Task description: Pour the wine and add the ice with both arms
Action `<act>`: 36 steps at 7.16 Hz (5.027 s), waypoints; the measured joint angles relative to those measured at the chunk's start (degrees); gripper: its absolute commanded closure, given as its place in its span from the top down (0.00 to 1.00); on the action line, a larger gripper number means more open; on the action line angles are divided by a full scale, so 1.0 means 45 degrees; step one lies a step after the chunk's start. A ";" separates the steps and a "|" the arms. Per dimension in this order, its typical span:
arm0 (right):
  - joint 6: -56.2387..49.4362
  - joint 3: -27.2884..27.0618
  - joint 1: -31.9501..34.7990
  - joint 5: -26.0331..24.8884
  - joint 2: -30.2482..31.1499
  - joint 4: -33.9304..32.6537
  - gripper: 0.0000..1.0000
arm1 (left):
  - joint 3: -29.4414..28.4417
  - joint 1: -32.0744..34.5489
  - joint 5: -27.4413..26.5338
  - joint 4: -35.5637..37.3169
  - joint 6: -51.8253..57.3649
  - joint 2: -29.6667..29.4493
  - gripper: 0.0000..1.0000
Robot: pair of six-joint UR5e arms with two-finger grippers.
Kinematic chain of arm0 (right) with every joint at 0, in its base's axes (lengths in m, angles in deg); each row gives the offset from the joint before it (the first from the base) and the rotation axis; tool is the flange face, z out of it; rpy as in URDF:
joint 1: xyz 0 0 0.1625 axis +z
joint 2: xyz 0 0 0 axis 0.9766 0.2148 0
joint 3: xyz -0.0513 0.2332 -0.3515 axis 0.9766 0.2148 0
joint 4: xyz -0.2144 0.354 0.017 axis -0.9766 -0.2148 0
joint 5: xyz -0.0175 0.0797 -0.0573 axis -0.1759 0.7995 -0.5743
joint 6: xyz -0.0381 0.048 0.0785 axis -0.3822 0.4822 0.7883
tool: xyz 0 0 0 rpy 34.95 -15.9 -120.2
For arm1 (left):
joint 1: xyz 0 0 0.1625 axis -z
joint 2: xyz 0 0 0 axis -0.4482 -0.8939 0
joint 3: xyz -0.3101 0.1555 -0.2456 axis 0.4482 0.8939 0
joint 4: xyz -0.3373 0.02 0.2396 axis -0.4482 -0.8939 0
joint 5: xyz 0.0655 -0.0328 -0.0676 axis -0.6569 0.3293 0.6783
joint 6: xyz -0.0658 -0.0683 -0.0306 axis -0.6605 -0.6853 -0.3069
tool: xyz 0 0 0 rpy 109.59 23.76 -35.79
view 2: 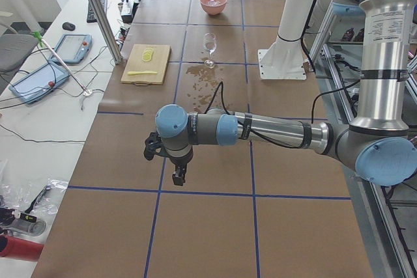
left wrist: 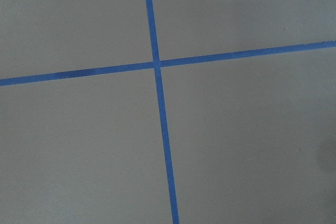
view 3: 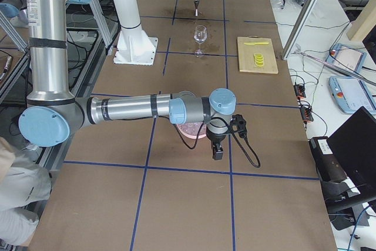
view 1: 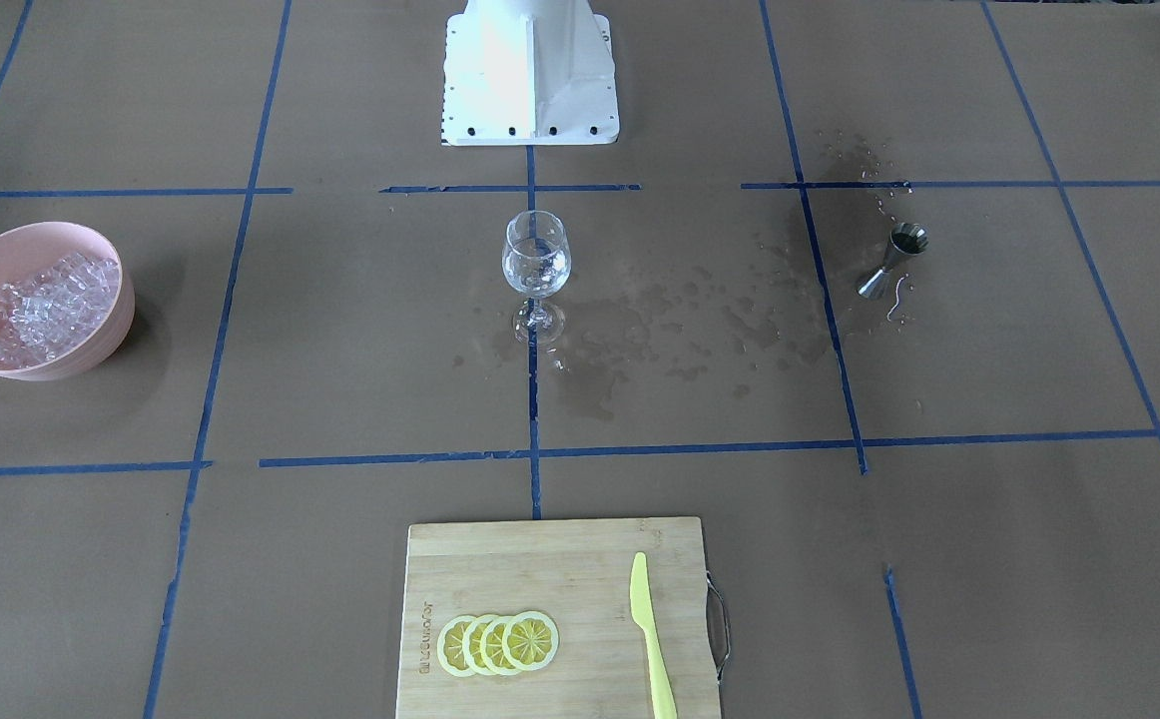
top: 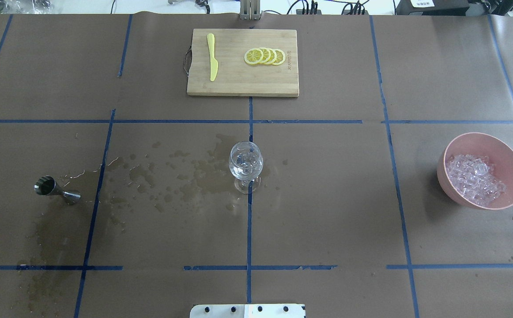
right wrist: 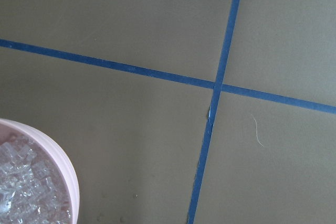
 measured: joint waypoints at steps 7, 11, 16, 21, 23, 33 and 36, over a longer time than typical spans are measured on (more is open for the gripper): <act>0.0140 -0.0011 -0.0292 0.0389 0.0001 0.0007 1.00 | 0.1254 -0.0154 -0.0306 -0.0068 -0.0044 0.0021 1.00; 0.0124 0.0046 -0.0428 0.1015 0.0262 0.0819 1.00 | 0.1248 -0.0197 -0.0210 -0.1119 -0.0105 0.0029 1.00; 0.0141 0.0004 -0.0520 0.1708 0.0478 0.1638 1.00 | 0.1952 -0.2081 0.0285 -0.6377 -0.4670 0.0222 0.99; 0.0172 0.0060 -0.0627 0.2064 0.0481 0.1713 1.00 | 0.2153 -0.9357 -0.8031 -1.6766 -1.2705 0.3783 0.98; 0.0296 0.0043 -0.0646 0.2102 0.0480 0.1714 1.00 | 0.2155 -1.1683 -1.1721 -1.8741 -1.3598 0.4839 0.99; 0.0596 0.0003 -0.0780 0.2089 0.0481 0.1713 1.00 | 0.0929 -1.9494 -2.3827 -1.9336 -1.5449 0.4589 0.99; 0.0596 0.0016 -0.0772 0.2089 0.0477 0.1713 1.00 | -0.0169 -1.9598 -2.4456 -1.9336 -1.5422 0.3414 0.99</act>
